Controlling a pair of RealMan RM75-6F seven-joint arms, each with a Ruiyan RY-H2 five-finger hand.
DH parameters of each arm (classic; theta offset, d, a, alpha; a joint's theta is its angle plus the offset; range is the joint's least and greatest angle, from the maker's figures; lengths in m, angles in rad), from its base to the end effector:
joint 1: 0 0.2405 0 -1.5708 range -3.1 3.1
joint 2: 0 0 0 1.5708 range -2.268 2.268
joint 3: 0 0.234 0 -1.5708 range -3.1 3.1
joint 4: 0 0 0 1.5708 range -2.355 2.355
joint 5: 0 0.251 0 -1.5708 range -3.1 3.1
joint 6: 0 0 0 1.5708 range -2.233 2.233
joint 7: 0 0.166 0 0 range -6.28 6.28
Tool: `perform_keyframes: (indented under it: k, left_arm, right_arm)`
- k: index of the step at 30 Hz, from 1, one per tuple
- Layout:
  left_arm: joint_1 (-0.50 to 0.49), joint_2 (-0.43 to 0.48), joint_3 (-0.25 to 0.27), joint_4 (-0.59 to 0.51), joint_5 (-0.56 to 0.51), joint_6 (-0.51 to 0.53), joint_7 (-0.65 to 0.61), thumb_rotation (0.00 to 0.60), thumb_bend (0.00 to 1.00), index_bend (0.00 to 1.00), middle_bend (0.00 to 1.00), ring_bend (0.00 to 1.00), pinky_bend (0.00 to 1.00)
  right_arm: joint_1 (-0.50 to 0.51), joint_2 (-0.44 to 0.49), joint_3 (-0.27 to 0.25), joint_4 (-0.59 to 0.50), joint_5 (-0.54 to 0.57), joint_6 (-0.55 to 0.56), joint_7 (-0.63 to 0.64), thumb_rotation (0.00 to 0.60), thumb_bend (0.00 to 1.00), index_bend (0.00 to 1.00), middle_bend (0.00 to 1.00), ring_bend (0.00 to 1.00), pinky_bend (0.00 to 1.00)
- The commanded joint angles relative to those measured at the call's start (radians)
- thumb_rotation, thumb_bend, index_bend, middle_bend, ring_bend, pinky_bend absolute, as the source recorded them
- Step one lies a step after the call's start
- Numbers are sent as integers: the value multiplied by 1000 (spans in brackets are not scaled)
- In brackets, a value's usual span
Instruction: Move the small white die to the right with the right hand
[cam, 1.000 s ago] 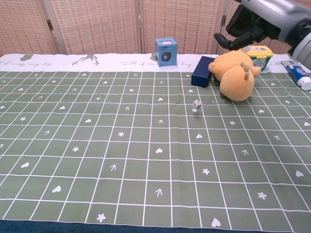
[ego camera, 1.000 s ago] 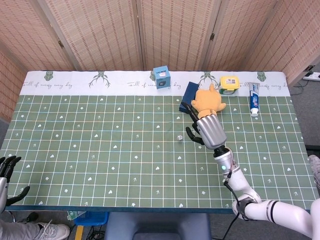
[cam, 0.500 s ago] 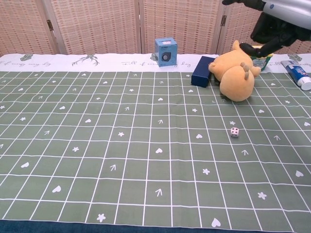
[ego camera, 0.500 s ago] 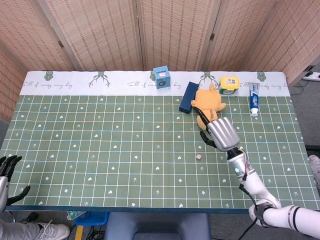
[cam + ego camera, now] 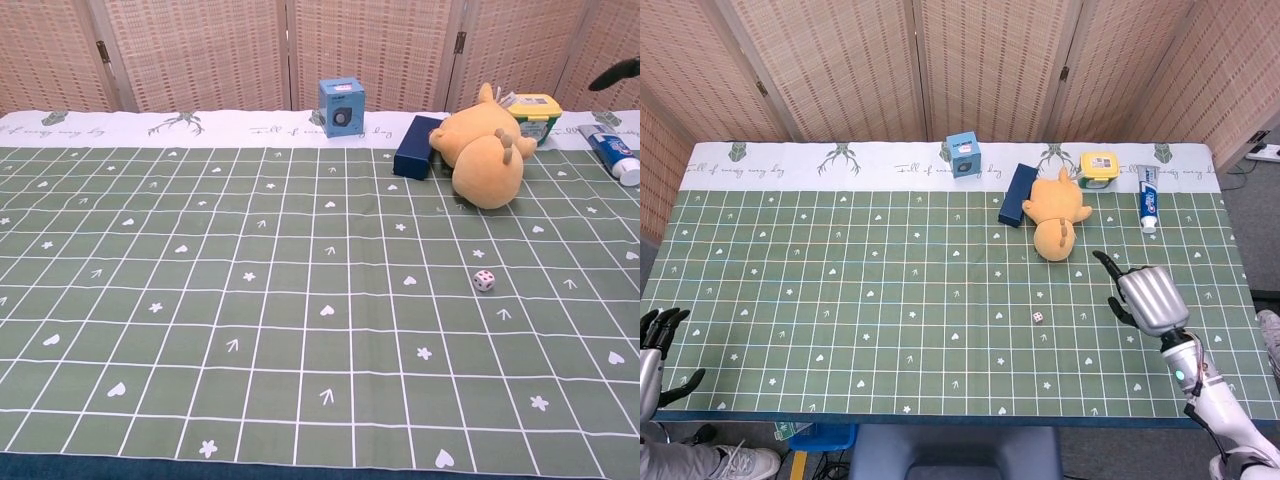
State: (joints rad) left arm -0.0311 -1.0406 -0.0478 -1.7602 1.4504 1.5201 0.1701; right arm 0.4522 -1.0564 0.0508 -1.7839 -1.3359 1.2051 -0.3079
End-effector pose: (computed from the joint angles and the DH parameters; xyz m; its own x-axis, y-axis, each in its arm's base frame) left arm -0.2976 0.1861 0.1280 0.4833 0.0072 0.8754 0.8722 0.0818 -0.4822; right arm -0.2208 -0.2922 0.0770 0.5862 -0.1099 0.8027 -0.7973 -0.2538 0.5476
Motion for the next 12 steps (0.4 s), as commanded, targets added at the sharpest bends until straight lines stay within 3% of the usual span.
perform_keyframes:
  k: [1,5,12]
  left_arm:
    - [-2,-8,-3,5,0,3,-2,600,236,155,155,104,163]
    - [-8,-14,-3,4,3,-3,5,600,236,155,155,104,163]
    - [-13,-15,-1,-18,14,-2,31,600,236,155,155,103,163]
  right_arm:
    - [-62,45,-43,-2,-58,57,51,600,300,113,327,285,359]
    - [-126,86,-76,-13,-105,119,97,600,301,49,210,179,263]
    - [-241,110,-113,-10,-162,249,143,600,301,37,196,175,242]
